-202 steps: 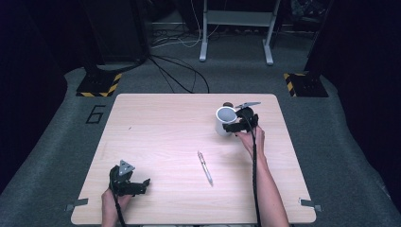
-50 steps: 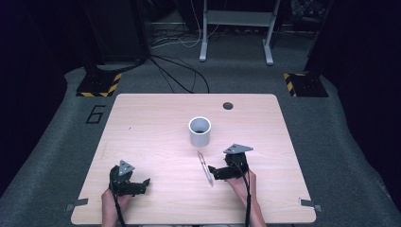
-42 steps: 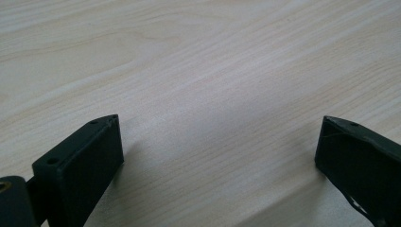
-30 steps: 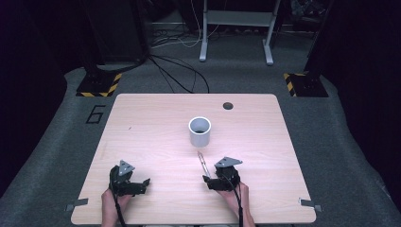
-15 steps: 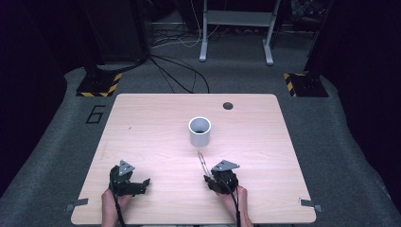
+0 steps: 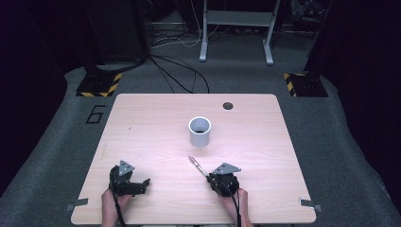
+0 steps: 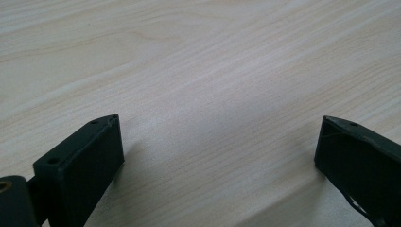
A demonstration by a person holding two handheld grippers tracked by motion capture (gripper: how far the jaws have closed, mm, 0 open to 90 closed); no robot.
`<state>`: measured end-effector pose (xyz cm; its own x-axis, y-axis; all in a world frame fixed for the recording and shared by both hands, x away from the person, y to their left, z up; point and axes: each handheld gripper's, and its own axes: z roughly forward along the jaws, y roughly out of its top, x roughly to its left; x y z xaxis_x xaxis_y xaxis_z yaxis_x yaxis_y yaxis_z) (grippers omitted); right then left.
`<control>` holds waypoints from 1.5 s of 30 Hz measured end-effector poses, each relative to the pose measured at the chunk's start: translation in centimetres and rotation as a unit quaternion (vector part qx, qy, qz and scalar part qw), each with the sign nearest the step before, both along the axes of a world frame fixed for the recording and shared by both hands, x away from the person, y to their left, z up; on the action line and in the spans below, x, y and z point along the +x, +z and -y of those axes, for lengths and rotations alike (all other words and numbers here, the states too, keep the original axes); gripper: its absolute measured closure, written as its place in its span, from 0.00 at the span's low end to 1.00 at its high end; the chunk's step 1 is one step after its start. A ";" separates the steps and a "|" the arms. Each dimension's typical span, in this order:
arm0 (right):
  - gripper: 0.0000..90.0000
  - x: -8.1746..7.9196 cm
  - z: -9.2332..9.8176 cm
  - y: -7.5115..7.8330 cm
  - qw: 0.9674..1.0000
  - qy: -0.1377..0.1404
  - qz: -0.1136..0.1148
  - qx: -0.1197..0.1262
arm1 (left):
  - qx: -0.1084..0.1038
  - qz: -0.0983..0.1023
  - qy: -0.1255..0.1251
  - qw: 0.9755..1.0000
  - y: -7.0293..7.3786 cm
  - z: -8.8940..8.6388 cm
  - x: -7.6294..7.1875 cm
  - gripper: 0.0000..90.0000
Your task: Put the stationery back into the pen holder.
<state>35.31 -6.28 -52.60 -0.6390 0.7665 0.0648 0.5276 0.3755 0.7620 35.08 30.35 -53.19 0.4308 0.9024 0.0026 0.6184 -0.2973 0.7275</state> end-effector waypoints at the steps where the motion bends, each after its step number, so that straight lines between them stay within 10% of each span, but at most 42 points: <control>1: 0.90 0.0 0.0 0.0 1.000 -0.002 0.002 -0.001 | 0.000 0.000 0.000 1.000 0.0 0.0 0.0 0.02; 45: 0.90 -1.3 7.4 6.0 0.999 -0.029 0.015 -0.012 | 0.000 0.000 0.000 1.000 0.0 0.0 0.0 0.02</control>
<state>34.03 -13.67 -46.60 -0.5945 0.8036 0.0270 0.5266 0.3638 0.7683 35.07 30.34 -53.19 0.4309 0.9024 0.0030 0.6185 -0.2978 0.7272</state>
